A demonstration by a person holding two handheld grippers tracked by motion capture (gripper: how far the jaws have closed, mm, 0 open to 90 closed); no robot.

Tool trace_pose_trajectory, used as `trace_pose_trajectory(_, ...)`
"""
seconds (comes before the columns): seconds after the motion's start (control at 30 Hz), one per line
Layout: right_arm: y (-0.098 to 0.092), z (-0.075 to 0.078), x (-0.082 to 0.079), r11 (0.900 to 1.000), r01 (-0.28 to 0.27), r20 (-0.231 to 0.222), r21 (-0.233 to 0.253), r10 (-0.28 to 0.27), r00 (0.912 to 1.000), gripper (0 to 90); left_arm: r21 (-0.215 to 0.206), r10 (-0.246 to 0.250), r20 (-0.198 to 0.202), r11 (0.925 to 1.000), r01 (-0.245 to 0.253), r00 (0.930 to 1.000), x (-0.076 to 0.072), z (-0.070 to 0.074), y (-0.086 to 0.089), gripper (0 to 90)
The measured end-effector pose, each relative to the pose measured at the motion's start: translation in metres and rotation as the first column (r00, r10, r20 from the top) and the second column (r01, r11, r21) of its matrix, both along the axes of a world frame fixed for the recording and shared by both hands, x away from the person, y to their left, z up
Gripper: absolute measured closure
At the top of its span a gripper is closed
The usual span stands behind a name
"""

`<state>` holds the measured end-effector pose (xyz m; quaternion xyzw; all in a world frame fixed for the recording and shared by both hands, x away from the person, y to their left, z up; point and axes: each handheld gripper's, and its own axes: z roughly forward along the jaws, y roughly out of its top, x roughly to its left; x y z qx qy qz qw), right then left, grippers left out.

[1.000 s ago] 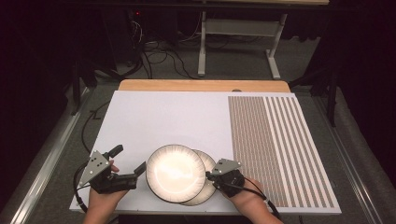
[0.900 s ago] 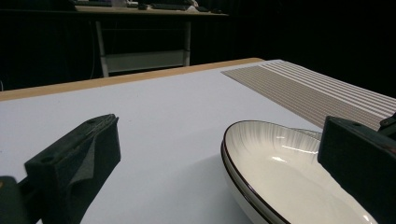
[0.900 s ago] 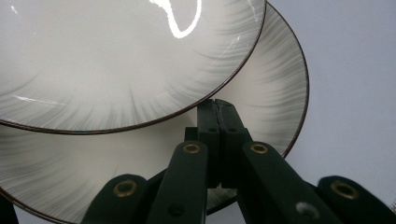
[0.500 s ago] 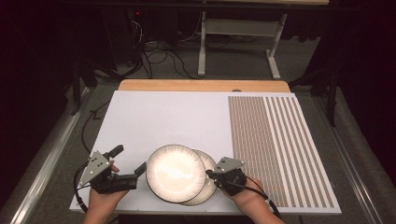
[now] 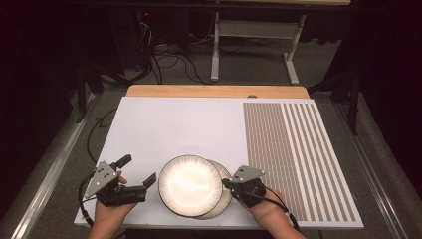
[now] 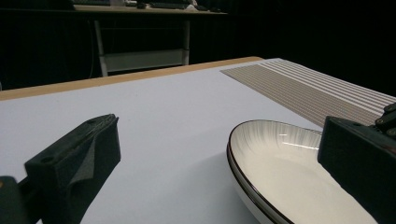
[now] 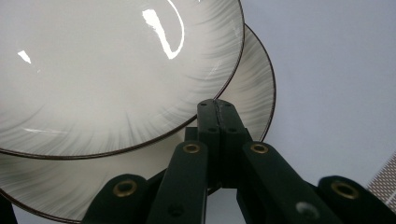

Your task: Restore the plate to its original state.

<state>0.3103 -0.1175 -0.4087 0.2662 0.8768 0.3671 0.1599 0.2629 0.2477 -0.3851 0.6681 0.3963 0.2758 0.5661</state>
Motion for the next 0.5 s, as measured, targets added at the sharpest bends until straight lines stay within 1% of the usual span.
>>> trace_pose_trajectory(0.17,-0.003,0.002,0.0,1.0,0.002,0.009,0.002,-0.002,1.0,90.0,0.0,0.0,-0.001,1.0,0.0,1.0,0.0,0.0,-0.001,0.1)
trace_pose_trajectory(0.27,-0.006,0.005,0.001,1.0,0.01,0.012,0.008,-0.01,0.9999,90.0,0.002,-0.001,-0.002,1.0,0.001,1.0,0.0,0.0,0.0,0.1)
trace_pose_trajectory(0.3,-0.008,0.006,0.001,1.0,0.016,0.011,0.017,-0.017,0.9998,90.0,0.003,-0.001,-0.002,1.0,0.001,1.0,0.0,0.0,0.0,0.1)
trace_pose_trajectory(0.5,-0.011,0.007,0.001,1.0,0.018,0.018,0.014,-0.019,0.9997,90.0,0.004,-0.004,-0.003,1.0,0.004,1.0,0.001,-0.001,-0.001,0.1)
